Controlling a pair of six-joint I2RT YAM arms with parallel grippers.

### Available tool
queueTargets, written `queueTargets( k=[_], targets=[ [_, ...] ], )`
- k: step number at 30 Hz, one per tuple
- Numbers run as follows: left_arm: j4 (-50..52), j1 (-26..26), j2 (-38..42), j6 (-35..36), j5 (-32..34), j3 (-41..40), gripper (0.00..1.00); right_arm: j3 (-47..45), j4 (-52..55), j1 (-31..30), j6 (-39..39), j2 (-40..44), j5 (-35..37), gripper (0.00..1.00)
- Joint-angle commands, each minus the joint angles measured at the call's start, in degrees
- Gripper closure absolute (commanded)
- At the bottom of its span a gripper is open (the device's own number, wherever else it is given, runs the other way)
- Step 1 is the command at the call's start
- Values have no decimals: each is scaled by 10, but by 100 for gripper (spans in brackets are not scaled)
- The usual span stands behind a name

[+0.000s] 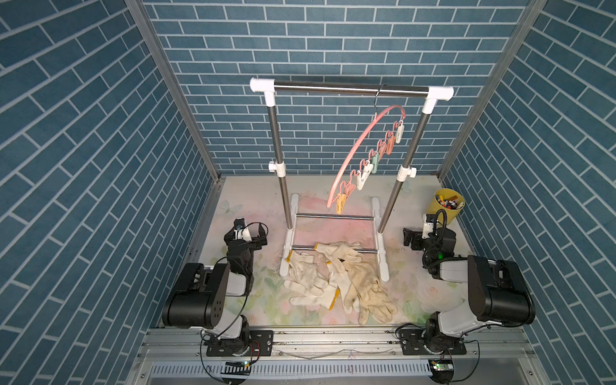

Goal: Clip the gloves onto a hanger to dry
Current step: Pick up the glove from the center of the board.

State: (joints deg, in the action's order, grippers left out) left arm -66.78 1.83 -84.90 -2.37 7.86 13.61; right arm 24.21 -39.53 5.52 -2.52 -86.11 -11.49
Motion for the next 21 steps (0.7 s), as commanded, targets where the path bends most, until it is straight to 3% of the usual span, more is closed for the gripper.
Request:
queueTargets(
  k=[1,4,6,8,9,10,13,16,21],
  targets=[
    [128,-4,50,-9,19,68,0,102,179,0,3,64,32,1],
    [163,-4,117,-10,-5,87,0,134,218,0,2,122,11,0],
    [208,-4,166,-76,23,107,0,145,210,1,-51,163,24,1],
    [316,-6,189,-186,101,152,0,193,313,1,-186,181,128,1],
    [361,-11,196,-189,70,182,0,239,421,1,-279,178,222,1],
    [381,-13,201,-182,38,195,0,279,495,7,-307,170,245,1],
    [391,-9,225,-174,-57,199,0,329,558,16,-267,153,158,10],
    [447,30,247,-165,-86,210,3,311,550,17,-276,173,109,12],
    [602,180,272,-164,-76,240,9,289,574,17,-307,192,82,12]
  ],
)
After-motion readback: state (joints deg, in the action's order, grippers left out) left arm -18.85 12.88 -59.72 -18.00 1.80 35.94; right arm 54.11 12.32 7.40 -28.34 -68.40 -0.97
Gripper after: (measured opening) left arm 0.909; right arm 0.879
